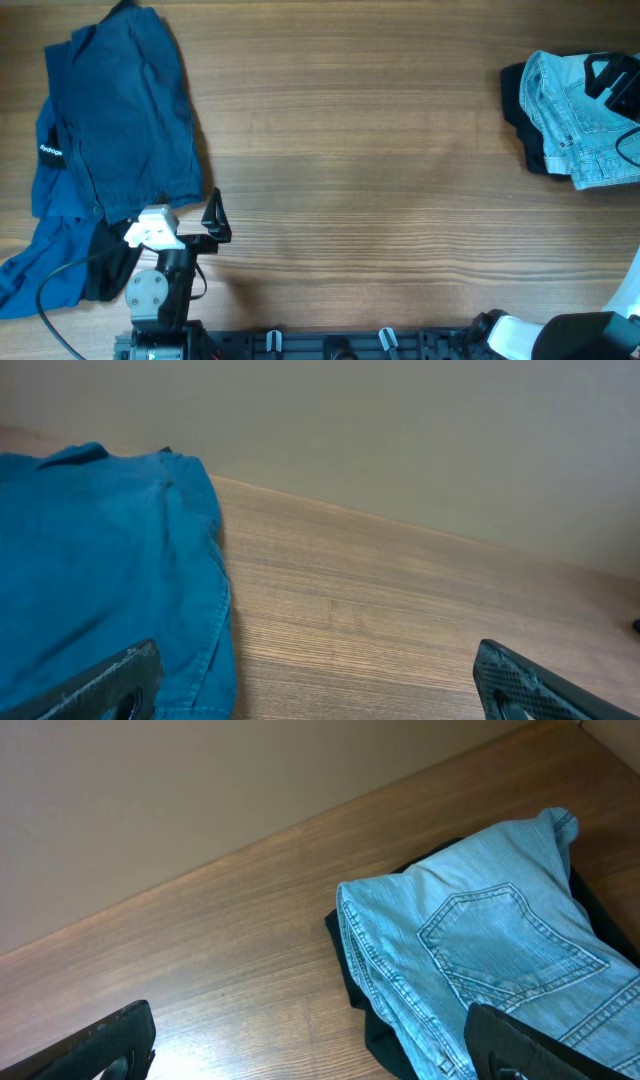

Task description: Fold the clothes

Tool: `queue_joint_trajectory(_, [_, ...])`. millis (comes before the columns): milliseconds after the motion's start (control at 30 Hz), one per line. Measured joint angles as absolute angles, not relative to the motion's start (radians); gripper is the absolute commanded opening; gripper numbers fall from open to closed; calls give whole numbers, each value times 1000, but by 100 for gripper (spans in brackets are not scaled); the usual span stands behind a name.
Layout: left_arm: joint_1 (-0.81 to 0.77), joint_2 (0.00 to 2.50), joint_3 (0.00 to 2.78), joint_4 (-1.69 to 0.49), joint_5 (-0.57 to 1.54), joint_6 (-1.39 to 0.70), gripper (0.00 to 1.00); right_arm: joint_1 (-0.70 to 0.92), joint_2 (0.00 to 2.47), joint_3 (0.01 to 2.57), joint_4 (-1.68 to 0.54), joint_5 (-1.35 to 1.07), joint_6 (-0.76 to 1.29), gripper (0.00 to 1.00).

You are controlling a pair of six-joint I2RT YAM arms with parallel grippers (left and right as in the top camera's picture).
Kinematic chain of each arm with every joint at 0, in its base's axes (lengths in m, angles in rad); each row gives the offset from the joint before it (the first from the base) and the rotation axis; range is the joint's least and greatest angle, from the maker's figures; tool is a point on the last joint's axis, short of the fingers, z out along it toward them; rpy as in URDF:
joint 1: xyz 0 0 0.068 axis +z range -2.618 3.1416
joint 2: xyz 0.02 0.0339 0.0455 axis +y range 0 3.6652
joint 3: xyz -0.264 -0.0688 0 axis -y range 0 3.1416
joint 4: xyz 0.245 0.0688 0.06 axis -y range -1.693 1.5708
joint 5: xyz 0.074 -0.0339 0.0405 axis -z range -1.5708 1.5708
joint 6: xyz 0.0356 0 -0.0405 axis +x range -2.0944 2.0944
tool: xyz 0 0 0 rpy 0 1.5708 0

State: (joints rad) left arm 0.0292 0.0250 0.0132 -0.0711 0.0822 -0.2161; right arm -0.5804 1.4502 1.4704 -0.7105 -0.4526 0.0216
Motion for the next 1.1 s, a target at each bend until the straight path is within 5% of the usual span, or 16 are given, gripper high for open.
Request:
queue_joint_trajectory(867, [29, 25, 13, -71, 78, -216, 100, -553, 1437, 1470, -712, -452, 22, 100])
queue_joint_trajectory(967, [30, 25, 13, -71, 78, -216, 100, -451, 1349, 1467, -714, -445, 22, 100])
queue_joint_trajectory(1100, [30, 25, 13, -71, 78, -216, 100, -115, 1146, 1467, -729, -391, -39, 100])
